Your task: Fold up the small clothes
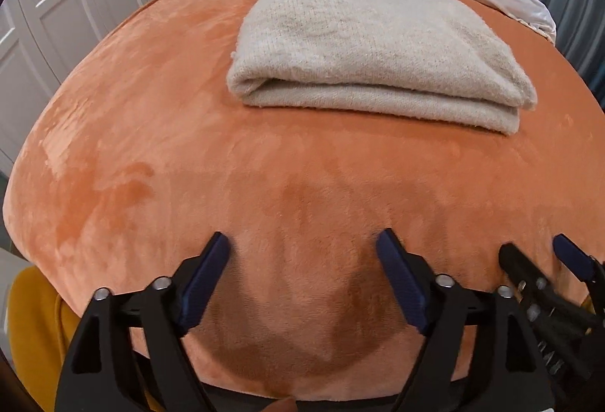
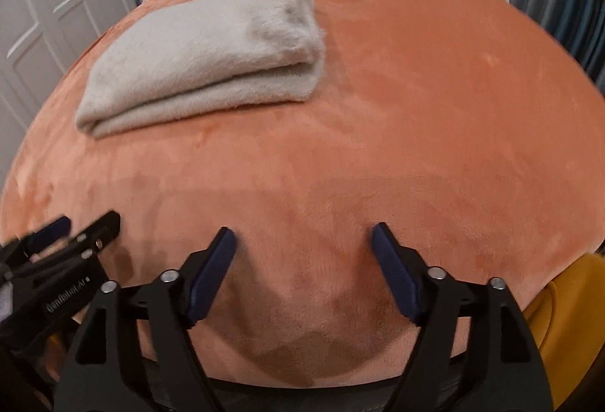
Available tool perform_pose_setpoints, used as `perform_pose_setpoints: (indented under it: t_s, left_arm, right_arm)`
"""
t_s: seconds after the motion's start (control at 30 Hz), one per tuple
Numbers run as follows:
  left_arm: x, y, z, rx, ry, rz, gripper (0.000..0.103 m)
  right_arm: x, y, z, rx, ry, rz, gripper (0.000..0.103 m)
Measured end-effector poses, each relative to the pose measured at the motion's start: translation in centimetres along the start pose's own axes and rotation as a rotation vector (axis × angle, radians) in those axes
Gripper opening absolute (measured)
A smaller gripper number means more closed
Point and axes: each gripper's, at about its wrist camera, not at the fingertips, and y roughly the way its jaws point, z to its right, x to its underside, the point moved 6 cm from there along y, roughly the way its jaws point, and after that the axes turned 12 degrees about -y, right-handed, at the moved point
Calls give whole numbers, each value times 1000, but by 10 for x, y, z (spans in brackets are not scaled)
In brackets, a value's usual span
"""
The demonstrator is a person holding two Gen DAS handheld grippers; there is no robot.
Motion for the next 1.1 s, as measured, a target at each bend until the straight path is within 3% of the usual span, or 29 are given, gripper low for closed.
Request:
perform_pose_setpoints:
  t_s: [0.07, 0.27, 1.1]
  left_arm:
    - [3, 1, 0, -8, -3, 14, 87]
    - [5, 3, -2, -8, -1, 39, 91]
    - [2, 7, -4, -19, -4, 37, 92]
  right_arm:
    - [2, 0, -7, 26, -38, 3, 85]
    - [5, 3, -7, 32, -14, 10, 88]
    - [7, 4, 6, 35, -8, 18, 90]
